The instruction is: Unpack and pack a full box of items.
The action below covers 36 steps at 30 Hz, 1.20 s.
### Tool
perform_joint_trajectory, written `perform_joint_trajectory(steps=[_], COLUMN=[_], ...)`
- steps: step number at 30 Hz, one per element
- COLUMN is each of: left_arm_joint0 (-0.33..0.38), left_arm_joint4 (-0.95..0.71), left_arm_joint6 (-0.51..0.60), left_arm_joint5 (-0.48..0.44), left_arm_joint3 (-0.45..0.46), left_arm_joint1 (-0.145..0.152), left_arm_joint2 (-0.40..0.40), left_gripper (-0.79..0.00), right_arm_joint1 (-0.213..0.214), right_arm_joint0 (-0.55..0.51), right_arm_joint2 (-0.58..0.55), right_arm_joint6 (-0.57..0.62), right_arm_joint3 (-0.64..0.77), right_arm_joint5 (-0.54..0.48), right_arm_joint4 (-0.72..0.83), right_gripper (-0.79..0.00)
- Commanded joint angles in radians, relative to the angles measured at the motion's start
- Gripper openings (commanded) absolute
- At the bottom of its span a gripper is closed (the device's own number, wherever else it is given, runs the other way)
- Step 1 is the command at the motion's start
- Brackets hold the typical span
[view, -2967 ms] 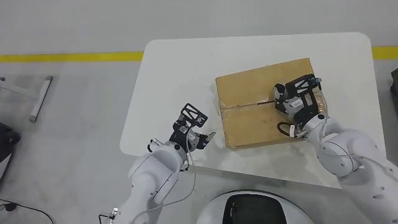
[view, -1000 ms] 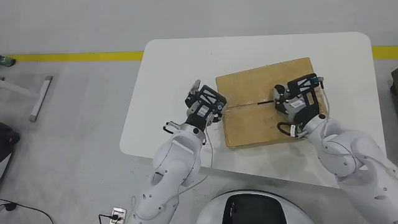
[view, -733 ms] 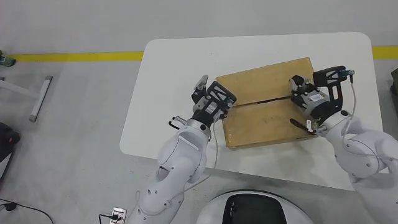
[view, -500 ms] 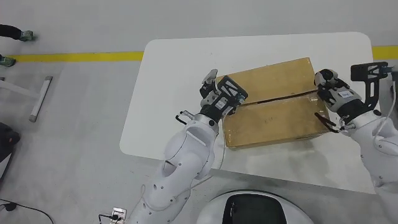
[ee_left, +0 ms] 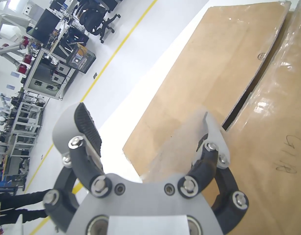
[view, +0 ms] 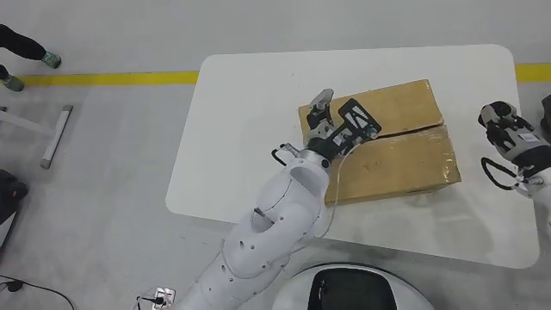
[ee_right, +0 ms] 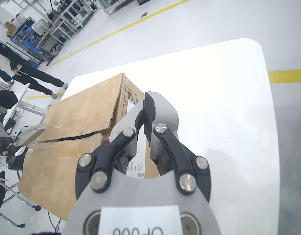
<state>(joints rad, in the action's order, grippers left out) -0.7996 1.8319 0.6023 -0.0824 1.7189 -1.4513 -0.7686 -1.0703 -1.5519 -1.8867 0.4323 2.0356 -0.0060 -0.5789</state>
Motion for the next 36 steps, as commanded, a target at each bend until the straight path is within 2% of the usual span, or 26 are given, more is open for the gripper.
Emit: perform_joint_trajectory(steps=[1,20,36], left_arm_joint0=[0.015,0.147,0.236], left_arm_joint4=[0.0,-0.013,-0.022], left_arm_joint6=[0.004,-0.003,-0.033], left_arm_joint5=[0.012,0.116,0.148], left_arm_joint3=[-0.023,-0.224,-0.38], left_arm_joint1=[-0.011,-0.133,-0.249], left_arm_joint2=[0.018,0.158,0.242], left_gripper=[0.0,0.0,0.0], right_arm_joint1=[0.0,0.007,0.013], right_arm_joint0=[-0.009,-0.049,-0.059], right_arm_joint2=[-0.018,-0.163,-0.241], right_arm_joint6=[0.0,0.016,0.031], right_arm_joint3=[-0.008,-0.125,-0.216], right_arm_joint5=[-0.013,-0.133,-0.208], right_arm_joint4=[0.011,0.079,0.145], right_gripper=[-0.785,-0.785,-0.785])
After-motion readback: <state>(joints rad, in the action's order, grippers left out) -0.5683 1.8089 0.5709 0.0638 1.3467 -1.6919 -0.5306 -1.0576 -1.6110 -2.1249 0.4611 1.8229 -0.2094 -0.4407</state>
